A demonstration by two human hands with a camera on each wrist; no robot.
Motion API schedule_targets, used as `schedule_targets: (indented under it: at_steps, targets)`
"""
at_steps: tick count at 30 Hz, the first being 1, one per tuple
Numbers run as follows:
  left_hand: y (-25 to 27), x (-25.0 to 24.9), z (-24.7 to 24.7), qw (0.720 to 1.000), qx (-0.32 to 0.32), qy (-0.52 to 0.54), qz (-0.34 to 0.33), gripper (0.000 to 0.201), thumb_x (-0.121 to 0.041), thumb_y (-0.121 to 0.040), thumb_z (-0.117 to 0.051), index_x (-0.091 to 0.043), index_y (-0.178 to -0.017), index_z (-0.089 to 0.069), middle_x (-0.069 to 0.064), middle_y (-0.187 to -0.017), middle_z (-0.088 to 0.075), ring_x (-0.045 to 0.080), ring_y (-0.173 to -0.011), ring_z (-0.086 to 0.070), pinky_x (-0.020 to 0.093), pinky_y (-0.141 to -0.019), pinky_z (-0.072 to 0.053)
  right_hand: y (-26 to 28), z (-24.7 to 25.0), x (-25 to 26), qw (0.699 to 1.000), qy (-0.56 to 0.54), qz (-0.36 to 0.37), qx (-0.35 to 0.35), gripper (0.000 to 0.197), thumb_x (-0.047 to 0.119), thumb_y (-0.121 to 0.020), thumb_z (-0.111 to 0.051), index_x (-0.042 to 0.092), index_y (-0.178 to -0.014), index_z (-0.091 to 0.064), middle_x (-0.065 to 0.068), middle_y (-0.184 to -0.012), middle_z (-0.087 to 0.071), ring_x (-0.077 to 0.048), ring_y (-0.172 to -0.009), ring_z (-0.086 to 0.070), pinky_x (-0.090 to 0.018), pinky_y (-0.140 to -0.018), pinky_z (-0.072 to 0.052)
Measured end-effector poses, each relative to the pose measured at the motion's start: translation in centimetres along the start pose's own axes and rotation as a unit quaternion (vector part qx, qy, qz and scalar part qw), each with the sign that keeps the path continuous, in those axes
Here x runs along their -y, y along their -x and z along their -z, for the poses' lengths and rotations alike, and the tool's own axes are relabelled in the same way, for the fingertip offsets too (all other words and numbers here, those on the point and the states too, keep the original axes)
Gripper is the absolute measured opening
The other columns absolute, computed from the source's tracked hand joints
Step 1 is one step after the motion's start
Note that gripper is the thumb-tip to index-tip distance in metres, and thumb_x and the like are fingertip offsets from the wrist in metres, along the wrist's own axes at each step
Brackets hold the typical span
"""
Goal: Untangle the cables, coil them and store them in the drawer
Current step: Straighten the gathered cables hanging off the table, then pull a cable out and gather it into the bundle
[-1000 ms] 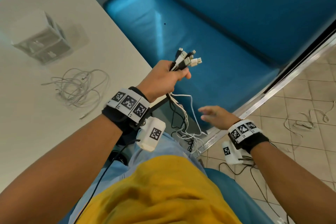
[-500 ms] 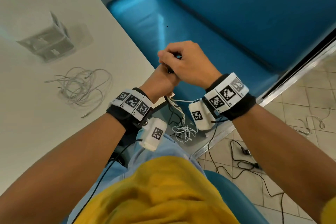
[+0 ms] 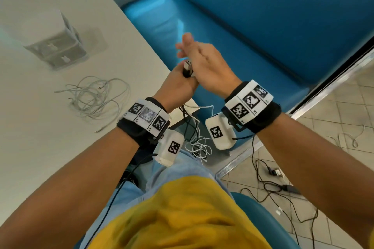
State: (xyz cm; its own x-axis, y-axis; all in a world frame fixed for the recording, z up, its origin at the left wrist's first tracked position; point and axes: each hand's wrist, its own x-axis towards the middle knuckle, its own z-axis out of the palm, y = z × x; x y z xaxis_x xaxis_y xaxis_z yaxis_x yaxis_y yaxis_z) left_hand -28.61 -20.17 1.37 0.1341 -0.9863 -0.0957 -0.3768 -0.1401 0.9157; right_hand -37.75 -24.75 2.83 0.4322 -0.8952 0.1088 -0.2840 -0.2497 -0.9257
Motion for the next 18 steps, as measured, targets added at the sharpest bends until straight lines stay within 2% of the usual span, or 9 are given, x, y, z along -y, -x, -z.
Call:
schedule_targets:
  at_steps: [1, 3, 4, 6, 8, 11, 14, 16, 18]
  targets:
    - [-0.1, 0.1, 0.2, 0.999, -0.007, 0.035, 0.015, 0.035, -0.008, -0.087, -0.050, -0.021, -0.055, -0.043, -0.012, -0.043, -0.031, 0.003, -0.037, -0.025, 0.021, -0.043, -0.021, -0.2, 0.0, 0.2, 0.997, -0.073, -0.018, -0.006, 0.058, 0.059, -0.097, -0.022, 0.021, -0.111, -0.064, -0.003, -0.112, -0.067, -0.017, -0.102, -0.064, -0.036, -0.096, -0.048]
    - [0.0, -0.2, 1.1, 0.989, -0.037, 0.131, 0.056, 0.028, -0.020, -0.082, -0.053, -0.023, -0.054, -0.052, -0.011, -0.042, -0.031, 0.007, -0.037, -0.025, 0.021, -0.042, -0.018, -0.5, -0.6, 0.3, 0.976, -0.204, -0.072, 0.029, 0.061, 0.059, -0.098, -0.016, 0.024, -0.128, -0.056, -0.005, -0.116, -0.064, -0.017, -0.100, -0.064, -0.035, -0.092, -0.051]
    - [0.1, -0.3, 1.8, 0.977, -0.062, 0.192, 0.073, 0.027, -0.021, -0.085, -0.056, -0.022, -0.058, -0.052, -0.011, -0.040, -0.032, 0.007, -0.034, -0.026, 0.018, -0.039, -0.019, -0.6, -1.2, 0.4, 0.958, -0.255, -0.109, 0.071, 0.064, 0.061, -0.097, -0.014, 0.023, -0.126, -0.056, -0.007, -0.108, -0.066, -0.019, -0.091, -0.064, -0.036, -0.085, -0.053]
    - [0.1, -0.4, 3.3, 0.945, -0.110, 0.290, 0.104, 0.037, -0.027, -0.093, -0.058, -0.019, -0.060, -0.042, -0.010, -0.037, -0.030, 0.006, -0.031, -0.025, 0.016, -0.035, -0.018, -0.3, -2.9, 0.0, 0.926, -0.297, -0.171, 0.159, 0.069, 0.067, -0.093, -0.015, 0.018, -0.109, -0.061, -0.007, -0.081, -0.064, -0.021, -0.070, -0.061, -0.035, -0.068, -0.052]
    - [0.3, -0.1, 5.1, 0.920, -0.140, 0.350, 0.111, 0.049, -0.034, -0.095, -0.056, -0.020, -0.055, -0.032, -0.007, -0.038, -0.022, 0.009, -0.034, -0.018, 0.020, -0.036, -0.015, 0.0, -5.0, -0.4, 0.918, -0.280, -0.191, 0.207, 0.071, 0.068, -0.093, -0.017, 0.011, -0.094, -0.059, -0.009, -0.064, -0.060, -0.023, -0.056, -0.059, -0.032, -0.060, -0.050]
    - [0.9, 0.7, 7.9, 0.872, -0.172, 0.443, 0.120, 0.053, -0.041, -0.095, -0.053, -0.021, -0.053, -0.028, -0.005, -0.042, -0.017, 0.011, -0.037, -0.015, 0.024, -0.040, -0.015, 0.3, -7.7, -1.0, 0.959, -0.098, -0.121, 0.239, 0.076, 0.063, -0.097, -0.011, 0.011, -0.069, -0.059, -0.009, -0.050, -0.054, -0.018, -0.043, -0.051, -0.026, -0.053, -0.045]
    - [2.1, 1.6, 10.0, 0.810, -0.149, 0.555, 0.118, 0.055, -0.043, -0.098, -0.045, -0.019, -0.053, -0.023, -0.003, -0.041, -0.017, 0.013, -0.036, -0.019, 0.022, -0.039, -0.025, 0.0, -10.1, -1.6, 0.981, -0.039, -0.044, 0.185, 0.075, 0.053, -0.102, -0.014, 0.011, -0.063, -0.063, -0.004, -0.046, -0.043, -0.009, -0.037, -0.039, -0.026, -0.050, -0.035]
    - [2.9, 1.9, 10.6, 0.794, -0.136, 0.584, 0.103, 0.055, -0.041, -0.099, -0.042, -0.019, -0.053, -0.021, -0.002, -0.040, -0.016, 0.014, -0.036, -0.020, 0.023, -0.040, -0.027, -0.8, -11.1, -2.0, 0.985, -0.037, -0.042, 0.163, 0.072, 0.051, -0.102, -0.017, 0.011, -0.060, -0.060, -0.003, -0.047, -0.043, -0.009, -0.038, -0.038, -0.027, -0.052, -0.034]
    - [3.4, 2.1, 11.1, 0.802, -0.131, 0.577, 0.081, 0.057, -0.041, -0.100, -0.041, -0.020, -0.051, -0.021, -0.003, -0.040, -0.016, 0.013, -0.036, -0.018, 0.024, -0.040, -0.025, -1.4, -11.7, -2.1, 0.983, -0.037, -0.068, 0.168, 0.071, 0.052, -0.101, -0.017, 0.011, -0.060, -0.059, -0.003, -0.047, -0.042, -0.013, -0.040, -0.037, -0.026, -0.050, -0.033]
